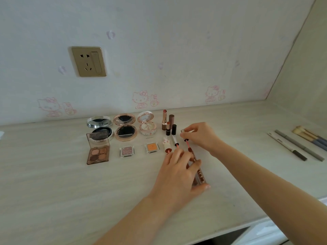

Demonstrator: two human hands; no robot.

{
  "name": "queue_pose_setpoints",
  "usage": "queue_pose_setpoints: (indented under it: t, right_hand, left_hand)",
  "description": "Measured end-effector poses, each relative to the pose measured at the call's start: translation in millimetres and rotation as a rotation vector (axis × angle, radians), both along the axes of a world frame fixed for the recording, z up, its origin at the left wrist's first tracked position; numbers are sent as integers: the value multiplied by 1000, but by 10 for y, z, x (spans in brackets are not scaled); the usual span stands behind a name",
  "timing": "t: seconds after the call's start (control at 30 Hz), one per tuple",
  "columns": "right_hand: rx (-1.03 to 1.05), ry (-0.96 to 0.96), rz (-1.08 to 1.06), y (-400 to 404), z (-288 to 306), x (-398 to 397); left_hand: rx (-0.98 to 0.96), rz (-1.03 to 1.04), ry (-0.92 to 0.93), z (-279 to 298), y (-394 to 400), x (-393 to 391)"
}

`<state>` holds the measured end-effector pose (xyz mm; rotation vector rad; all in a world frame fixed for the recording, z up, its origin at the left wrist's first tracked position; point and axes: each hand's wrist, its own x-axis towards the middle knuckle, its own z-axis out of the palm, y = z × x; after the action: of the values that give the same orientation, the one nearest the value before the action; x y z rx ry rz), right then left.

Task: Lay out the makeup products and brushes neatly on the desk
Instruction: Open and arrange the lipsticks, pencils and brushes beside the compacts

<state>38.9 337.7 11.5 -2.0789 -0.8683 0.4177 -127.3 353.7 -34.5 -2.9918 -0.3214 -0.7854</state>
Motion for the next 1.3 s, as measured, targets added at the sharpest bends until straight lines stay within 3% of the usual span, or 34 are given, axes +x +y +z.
queue_pose_setpoints:
  t: [0.47,1.3]
  right_hand:
    - [-86,-119,49,180,-8,-39]
    - [-82,-124,146,-66,20,44]
  left_hand:
    - [3,13,27,-32,41,13]
    - [-73,-40,41,-15,10,-35]
